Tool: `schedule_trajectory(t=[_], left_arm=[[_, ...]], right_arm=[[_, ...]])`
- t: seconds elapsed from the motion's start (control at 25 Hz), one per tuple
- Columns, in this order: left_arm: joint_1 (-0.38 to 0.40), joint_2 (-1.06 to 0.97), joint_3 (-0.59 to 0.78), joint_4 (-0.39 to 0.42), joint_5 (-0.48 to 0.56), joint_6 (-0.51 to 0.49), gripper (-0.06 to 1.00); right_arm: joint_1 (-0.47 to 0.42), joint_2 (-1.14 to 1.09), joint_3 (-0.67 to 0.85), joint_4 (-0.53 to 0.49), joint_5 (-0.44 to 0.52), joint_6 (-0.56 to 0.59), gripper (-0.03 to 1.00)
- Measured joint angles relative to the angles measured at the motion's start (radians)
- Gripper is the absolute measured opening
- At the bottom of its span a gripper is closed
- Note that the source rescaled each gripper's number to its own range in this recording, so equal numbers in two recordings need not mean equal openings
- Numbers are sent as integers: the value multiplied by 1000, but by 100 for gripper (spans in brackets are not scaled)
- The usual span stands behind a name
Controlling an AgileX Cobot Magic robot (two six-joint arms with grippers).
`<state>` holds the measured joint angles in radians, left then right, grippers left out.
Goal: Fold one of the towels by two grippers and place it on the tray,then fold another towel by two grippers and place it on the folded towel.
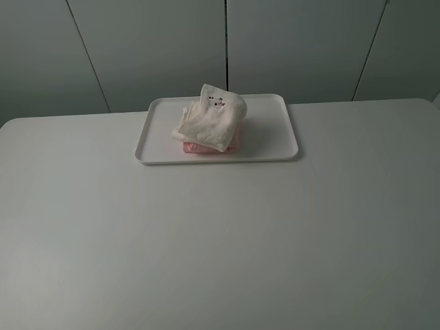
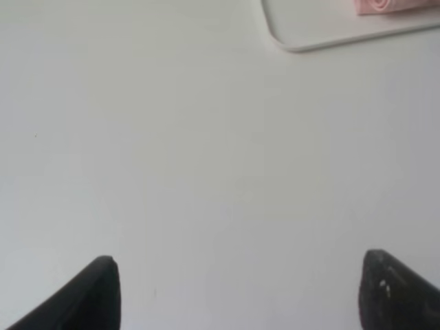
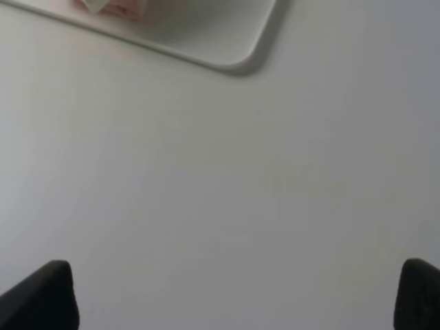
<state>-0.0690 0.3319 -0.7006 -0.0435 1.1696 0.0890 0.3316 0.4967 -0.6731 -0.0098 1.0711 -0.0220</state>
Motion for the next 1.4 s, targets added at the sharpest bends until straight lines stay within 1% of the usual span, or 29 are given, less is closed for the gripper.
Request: schedule_trajectory(t=[0.08, 0.16, 0.32, 0.4, 0.56, 0.72, 0.8, 0.92, 1.0, 1.12, 1.28, 1.4], left_arm=[[0, -76, 1, 0, 34, 0, 90], [0, -149, 1, 2, 45, -2, 90], [0, -270, 6, 2, 50, -22, 91], [0, -318, 16, 0, 55, -28, 93], [0, -328, 59, -18, 55, -66, 99], [0, -332, 118, -29, 57, -78, 100], [0, -332, 131, -29, 62, -79, 100], [0, -332, 131, -29, 62, -79, 100], [0, -332, 131, -27, 62, -75, 100], [0, -332, 131, -17, 59, -61, 100], [0, -332, 143, 6, 33, -55, 100], [0, -332, 149, 13, -2, -53, 100]], right_arm=[[0, -60, 0, -2, 46, 0, 100], [0, -132, 0, -2, 77, 0, 100], [0, -273, 0, -2, 95, 0, 100], [0, -339, 0, -2, 117, 0, 100], [0, -428, 0, -2, 149, 0, 100], [0, -489, 25, 3, 149, 0, 100], [0, -495, 58, 17, 150, 0, 100], [0, -495, 110, 68, 159, -5, 100], [0, -497, 118, 89, 152, -17, 100], [0, -497, 131, 91, 109, -36, 100], [0, -497, 155, 89, 47, -56, 100], [0, -497, 160, 80, 33, -54, 100]])
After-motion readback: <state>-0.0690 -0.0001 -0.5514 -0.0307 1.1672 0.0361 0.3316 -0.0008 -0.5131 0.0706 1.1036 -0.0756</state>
